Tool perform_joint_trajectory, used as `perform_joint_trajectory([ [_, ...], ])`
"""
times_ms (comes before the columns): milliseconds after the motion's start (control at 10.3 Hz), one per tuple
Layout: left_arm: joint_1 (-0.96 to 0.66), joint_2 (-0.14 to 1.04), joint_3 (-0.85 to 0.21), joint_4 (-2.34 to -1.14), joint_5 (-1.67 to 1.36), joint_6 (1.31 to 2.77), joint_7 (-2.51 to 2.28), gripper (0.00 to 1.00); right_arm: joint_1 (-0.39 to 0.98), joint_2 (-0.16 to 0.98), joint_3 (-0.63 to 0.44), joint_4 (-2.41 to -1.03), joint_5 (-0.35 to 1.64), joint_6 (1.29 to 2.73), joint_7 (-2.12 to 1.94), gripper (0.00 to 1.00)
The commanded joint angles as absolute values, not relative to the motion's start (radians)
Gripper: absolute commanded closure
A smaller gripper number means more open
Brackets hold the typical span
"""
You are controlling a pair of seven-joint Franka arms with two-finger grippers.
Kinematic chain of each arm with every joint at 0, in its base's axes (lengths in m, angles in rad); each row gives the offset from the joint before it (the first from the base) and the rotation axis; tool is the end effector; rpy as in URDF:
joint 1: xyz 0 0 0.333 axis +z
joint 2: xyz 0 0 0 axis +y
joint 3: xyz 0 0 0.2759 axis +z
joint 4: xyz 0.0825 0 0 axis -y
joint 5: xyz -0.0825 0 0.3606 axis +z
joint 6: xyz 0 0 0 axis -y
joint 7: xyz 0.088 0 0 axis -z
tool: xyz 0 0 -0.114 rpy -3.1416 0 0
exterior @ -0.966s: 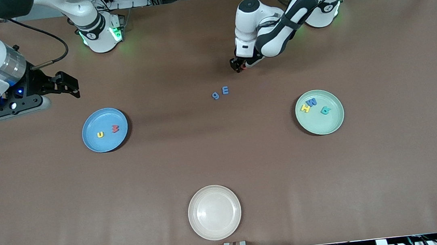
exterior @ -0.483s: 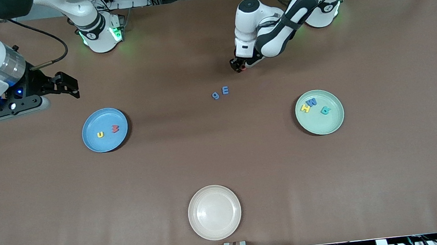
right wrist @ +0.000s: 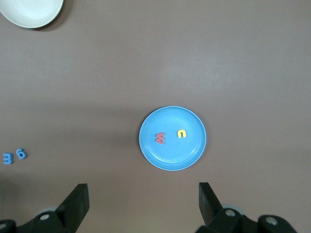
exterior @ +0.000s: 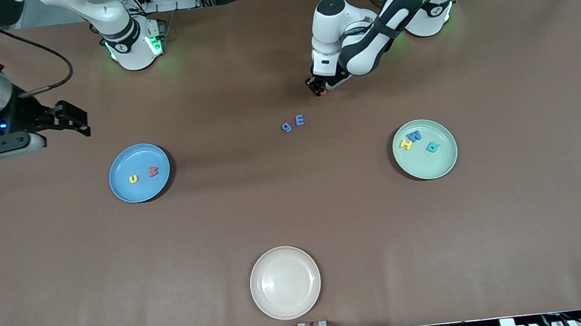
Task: Sort upper and lower case letters into plates
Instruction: 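Lift the Q with the left gripper while the right gripper reaches letters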
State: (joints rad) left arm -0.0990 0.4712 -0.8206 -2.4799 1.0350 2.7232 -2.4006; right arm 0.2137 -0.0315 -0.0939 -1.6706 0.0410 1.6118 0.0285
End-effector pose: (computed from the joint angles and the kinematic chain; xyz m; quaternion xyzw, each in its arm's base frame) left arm 0.2025 -0.3849 0.1463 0.9571 0.2854 0.0290 0.0405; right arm 0.5198 0.0665 0.5527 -0.9987 -0.0445 0.0153 0.0209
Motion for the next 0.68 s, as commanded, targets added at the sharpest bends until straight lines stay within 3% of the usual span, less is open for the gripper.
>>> perform_joint_trajectory([
  [0, -0.094, 0.497, -0.804, -2.471, 1.058, 2.704, -2.393, 0.81, 0.206, -0.049, -0.1, -1.671, 0.043, 1.606, 0.026, 0.0],
  [580, -0.094, 0.466, -0.788, -2.419, 0.921, 2.68, -2.217, 0.87, 0.209, -0.054, -0.098, -1.671, -0.049, 1.637, 0.037, 0.0],
])
